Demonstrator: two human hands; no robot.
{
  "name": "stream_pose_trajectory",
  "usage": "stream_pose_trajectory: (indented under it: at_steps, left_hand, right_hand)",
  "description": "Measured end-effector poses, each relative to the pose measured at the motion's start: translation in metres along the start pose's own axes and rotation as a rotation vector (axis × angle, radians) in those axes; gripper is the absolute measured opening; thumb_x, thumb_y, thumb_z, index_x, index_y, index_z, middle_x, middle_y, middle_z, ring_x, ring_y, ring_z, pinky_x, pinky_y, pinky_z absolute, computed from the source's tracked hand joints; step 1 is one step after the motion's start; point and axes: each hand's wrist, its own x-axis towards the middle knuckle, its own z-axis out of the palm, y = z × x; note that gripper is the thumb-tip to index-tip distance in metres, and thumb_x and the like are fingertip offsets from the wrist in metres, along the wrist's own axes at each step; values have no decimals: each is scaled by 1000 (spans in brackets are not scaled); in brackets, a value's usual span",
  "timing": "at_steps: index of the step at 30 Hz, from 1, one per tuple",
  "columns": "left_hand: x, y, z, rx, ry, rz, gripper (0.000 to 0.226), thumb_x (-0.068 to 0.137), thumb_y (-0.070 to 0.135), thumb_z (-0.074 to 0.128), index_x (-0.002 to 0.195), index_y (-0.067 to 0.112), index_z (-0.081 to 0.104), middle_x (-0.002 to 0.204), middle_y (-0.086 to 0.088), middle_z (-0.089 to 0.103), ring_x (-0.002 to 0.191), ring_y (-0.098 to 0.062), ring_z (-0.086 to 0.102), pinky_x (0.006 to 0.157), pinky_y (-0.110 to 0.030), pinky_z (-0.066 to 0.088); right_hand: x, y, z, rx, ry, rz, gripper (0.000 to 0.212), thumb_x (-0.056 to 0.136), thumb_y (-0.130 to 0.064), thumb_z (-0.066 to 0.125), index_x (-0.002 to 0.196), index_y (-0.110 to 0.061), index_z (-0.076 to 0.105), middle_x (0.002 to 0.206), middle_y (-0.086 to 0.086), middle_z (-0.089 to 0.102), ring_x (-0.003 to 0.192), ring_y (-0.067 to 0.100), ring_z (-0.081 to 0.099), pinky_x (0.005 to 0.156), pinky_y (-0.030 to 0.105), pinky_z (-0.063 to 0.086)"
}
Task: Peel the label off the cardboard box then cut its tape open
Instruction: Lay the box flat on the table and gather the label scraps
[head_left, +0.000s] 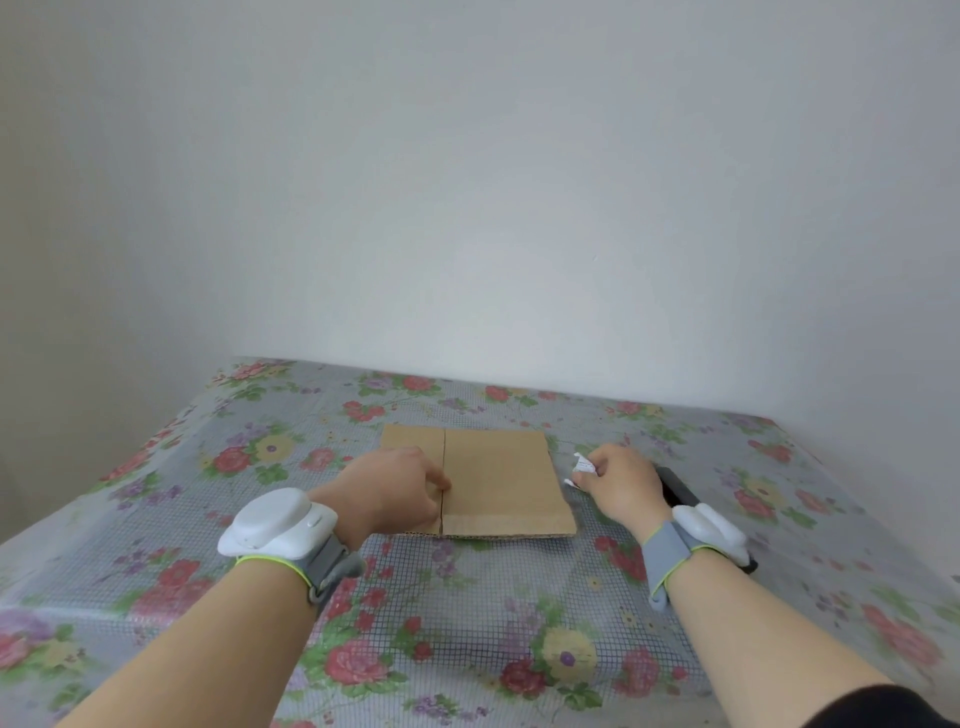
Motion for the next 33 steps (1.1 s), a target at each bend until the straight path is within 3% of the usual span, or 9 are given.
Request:
stream_pose_trajectory:
  at_steps: [4, 7, 11, 14, 18, 22, 25, 29, 33]
  left_hand:
    - [0, -1, 0, -3, 4, -2, 42, 87, 28, 51, 129, 37, 55, 139, 8, 44, 120, -18, 49, 100, -33, 43]
    - [0, 0, 0, -7, 1, -4, 43, 88, 27, 51, 129, 37, 54, 140, 8, 43, 122, -19, 48, 101, -33, 42]
    - [-1, 1, -1, -4, 0, -2, 43, 88, 27, 51, 129, 37, 54, 140, 7, 44, 120, -19, 49, 100, -33, 43]
    - [-1, 1, 0, -2, 1, -5, 43, 88, 28, 51, 129, 38, 54, 139, 7, 43, 118, -19, 51, 98, -33, 44]
    - [-2, 1, -1, -4, -2, -4, 43, 88, 28, 51, 129, 38, 54, 139, 7, 43, 117, -19, 51, 97, -32, 45]
    - [-2, -2, -3, -14, -7, -8, 43, 87, 30, 57, 129, 38, 54, 139, 8, 43, 116, -18, 52, 96, -31, 45]
    - [-3, -5, 0, -38, 20, -31, 52, 85, 37, 62, 135, 33, 47, 141, 5, 43, 122, -19, 48, 101, -33, 41]
    - [-5, -17, 8, -135, 38, -157, 84, 79, 52, 65, 147, 19, 27, 152, -5, 29, 135, -26, 35, 111, -38, 32]
    - [-9, -26, 12, -237, 46, -211, 95, 76, 59, 65, 147, 14, 22, 150, -6, 33, 135, -25, 35, 111, -36, 31]
  right_hand:
    - [4, 6, -1, 23, 53, 31, 40, 89, -26, 62, 55, -5, 53, 55, 15, 44, 52, 30, 43, 53, 29, 25]
    - [8, 13, -1, 103, 55, 47, 47, 93, -22, 56, 53, -10, 36, 52, 8, 31, 51, 22, 30, 52, 30, 17]
    - [11, 18, -5, 587, 102, 267, 23, 94, -12, 49, 79, 2, 58, 72, 13, 51, 66, 22, 45, 65, 34, 38]
    - [10, 22, -13, 935, 111, 370, 14, 96, -6, 44, 93, -4, 58, 79, 10, 53, 66, 18, 48, 84, 39, 49]
    - [-1, 7, -9, 700, 222, 239, 30, 86, -25, 66, 79, 4, 66, 65, 10, 56, 65, 22, 50, 77, 40, 50]
    - [-20, -38, 4, 426, 62, -17, 24, 82, -24, 70, 65, -7, 71, 65, 11, 70, 66, 29, 67, 64, 33, 51]
    - [-24, -52, 9, 151, 44, -39, 24, 78, -27, 73, 84, -5, 67, 79, 12, 67, 76, 29, 62, 58, 28, 39]
    - [-21, -54, 1, 47, -15, 45, 67, 71, -41, 78, 117, -13, 39, 96, 4, 55, 86, 24, 55, 63, 31, 40]
    - [-19, -53, 8, 1, -46, 73, 48, 72, -47, 74, 64, -14, 40, 60, 1, 40, 51, 16, 36, 45, 27, 20]
